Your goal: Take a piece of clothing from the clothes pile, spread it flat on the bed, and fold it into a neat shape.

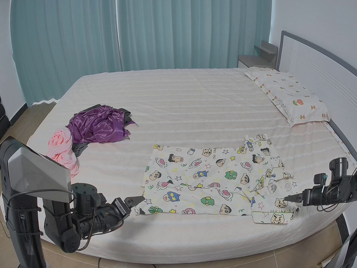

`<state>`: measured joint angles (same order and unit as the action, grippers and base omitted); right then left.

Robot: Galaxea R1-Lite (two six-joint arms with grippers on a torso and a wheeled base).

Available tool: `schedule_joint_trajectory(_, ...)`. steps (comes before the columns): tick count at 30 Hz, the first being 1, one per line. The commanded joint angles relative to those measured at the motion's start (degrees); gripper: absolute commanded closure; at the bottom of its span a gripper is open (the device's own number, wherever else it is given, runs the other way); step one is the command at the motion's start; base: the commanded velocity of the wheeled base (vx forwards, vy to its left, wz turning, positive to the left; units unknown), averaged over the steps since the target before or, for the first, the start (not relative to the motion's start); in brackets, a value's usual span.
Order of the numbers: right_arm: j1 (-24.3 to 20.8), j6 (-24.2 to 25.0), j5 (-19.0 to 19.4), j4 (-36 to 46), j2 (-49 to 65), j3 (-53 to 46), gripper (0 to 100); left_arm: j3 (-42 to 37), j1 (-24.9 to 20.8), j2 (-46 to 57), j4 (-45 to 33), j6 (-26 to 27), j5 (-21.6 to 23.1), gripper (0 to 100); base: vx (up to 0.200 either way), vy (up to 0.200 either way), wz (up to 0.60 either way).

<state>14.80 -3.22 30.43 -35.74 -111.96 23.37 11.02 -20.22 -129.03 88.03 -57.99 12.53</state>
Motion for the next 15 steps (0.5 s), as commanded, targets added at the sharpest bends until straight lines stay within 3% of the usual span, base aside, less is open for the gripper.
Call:
schedule_joint_trajectory(1, 0.93, -2.23, 2.18, 0.06, -9.42, 5.46, 0, 0.05, 0.01, -0.09, 0.04, -0.02, 0.04, 0, 0.000, 0.000, 0.00)
schedule_joint_trajectory(6, 2.60, -6.89, 3.85, 0.15, -15.48, 8.53, 0, 0.14, 0.01, -0.09, 0.04, -0.02, -0.05, 0, 0.000, 0.000, 0.00)
schedule_joint_trajectory(10, 3.75, -6.80, 9.21, 0.15, -15.31, 8.89, 0, 0.14, 0.01, -0.09, 0.04, -0.02, 0.04, 0, 0.000, 0.000, 0.00)
schedule_joint_trajectory(15, 4.45, -6.98, 10.53, 0.15, -15.92, 9.59, 0, 0.14, 0.01, -0.44, 0.21, 0.07, -0.14, 0, 0.000, 0.000, 0.00)
